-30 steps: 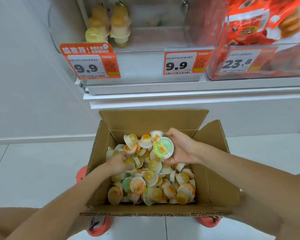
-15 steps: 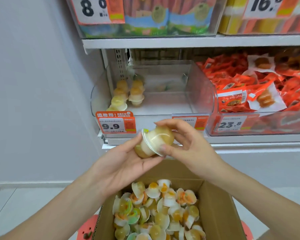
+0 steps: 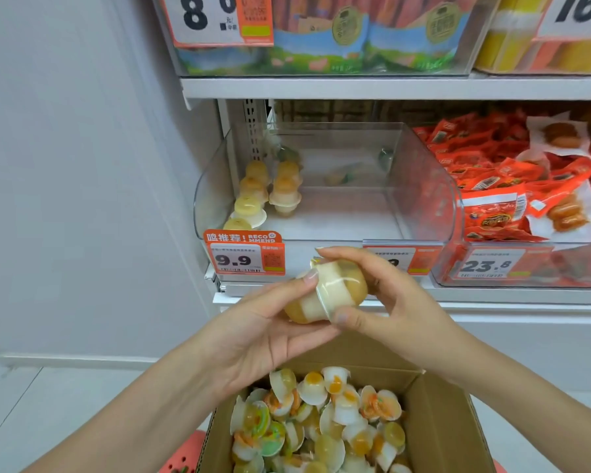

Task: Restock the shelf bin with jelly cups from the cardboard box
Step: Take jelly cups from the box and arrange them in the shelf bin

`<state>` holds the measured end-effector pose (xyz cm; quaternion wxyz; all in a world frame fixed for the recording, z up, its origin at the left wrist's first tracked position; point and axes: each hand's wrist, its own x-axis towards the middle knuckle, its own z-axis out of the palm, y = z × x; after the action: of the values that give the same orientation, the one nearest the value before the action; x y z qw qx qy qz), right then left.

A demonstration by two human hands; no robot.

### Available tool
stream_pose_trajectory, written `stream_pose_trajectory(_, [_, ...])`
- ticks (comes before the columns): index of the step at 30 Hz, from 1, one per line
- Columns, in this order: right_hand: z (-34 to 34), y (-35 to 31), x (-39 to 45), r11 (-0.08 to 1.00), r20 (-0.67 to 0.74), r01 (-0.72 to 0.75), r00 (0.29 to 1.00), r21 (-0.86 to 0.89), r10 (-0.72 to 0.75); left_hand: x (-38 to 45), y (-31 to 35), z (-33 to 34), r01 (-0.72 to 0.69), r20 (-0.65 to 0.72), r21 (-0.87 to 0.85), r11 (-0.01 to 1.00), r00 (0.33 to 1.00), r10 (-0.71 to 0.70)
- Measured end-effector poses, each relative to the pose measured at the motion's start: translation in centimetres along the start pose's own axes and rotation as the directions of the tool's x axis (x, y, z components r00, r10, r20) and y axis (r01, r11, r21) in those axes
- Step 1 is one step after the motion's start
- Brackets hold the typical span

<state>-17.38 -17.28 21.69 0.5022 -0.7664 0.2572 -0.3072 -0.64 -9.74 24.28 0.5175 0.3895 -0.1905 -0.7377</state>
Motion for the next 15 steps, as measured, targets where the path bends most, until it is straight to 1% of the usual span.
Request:
stream_pose_trajectory(1, [0.0,-0.1,0.0,1.000,0.031,-0.012,0.999,0.004,0.012,0.0,-0.1,0.0,0.016,-0.008,0.003,1.000,1.000,-0.016])
stream_pose_trajectory(3, [0.0,-0.3,-0.1,1.000,0.045,-0.017,0.999,0.016,0.016,-0.1,-0.2,0.1,0.043,-0.020,0.029,0.999,0.999,-0.043])
stream_pose_trajectory(7, [0.4,-0.8,0.0,1.000,-0.005,-0.012,1.000,-0.014,0.012,-0.1,0.1,0.0,0.085,-0.047,0.119,0.989,0.996,-0.080])
stream_pose_trajectory(9, [0.4,-1.3,0.2,1.000,-0.020,-0.011,1.000,-0.021,0.010,-0.5,0.7,0.0,0.119,-0.035,0.190,0.975,0.993,-0.114])
stream_pose_trajectory(10, [0.3,-1.9,0.6,0.999,-0.036,-0.010,0.999,-0.039,0.009,-0.6,1.2,-0.1,0.111,-0.046,0.240,0.964,0.994,-0.103])
stream_pose_trajectory(11, [0.0,-2.4,1.2,0.998,-0.071,-0.016,0.997,-0.067,0.011,-0.7,1.8,-0.4,0.078,-0.084,0.305,0.949,0.995,-0.055])
stream_pose_trajectory(12, [-0.4,-3.0,2.2,0.995,-0.123,-0.027,0.992,-0.097,0.015,-0.7,2.5,-0.8,0.037,-0.158,0.388,0.921,0.987,0.026])
stream_pose_trajectory(13, [-1.0,-3.5,3.7,0.991,-0.179,-0.032,0.984,-0.133,0.008,-0.7,3.1,-1.4,0.003,-0.251,0.477,0.879,0.959,0.132])
stream_pose_trajectory(14, [-1.6,-3.8,5.6,0.982,-0.219,-0.034,0.976,-0.188,-0.008,-0.7,3.8,-2.0,-0.015,-0.335,0.549,0.836,0.912,0.237])
stream_pose_trajectory(15, [-2.2,-3.8,7.8,0.961,-0.232,-0.040,0.972,-0.274,-0.026,-0.5,4.4,-2.8,-0.020,-0.394,0.584,0.811,0.867,0.305])
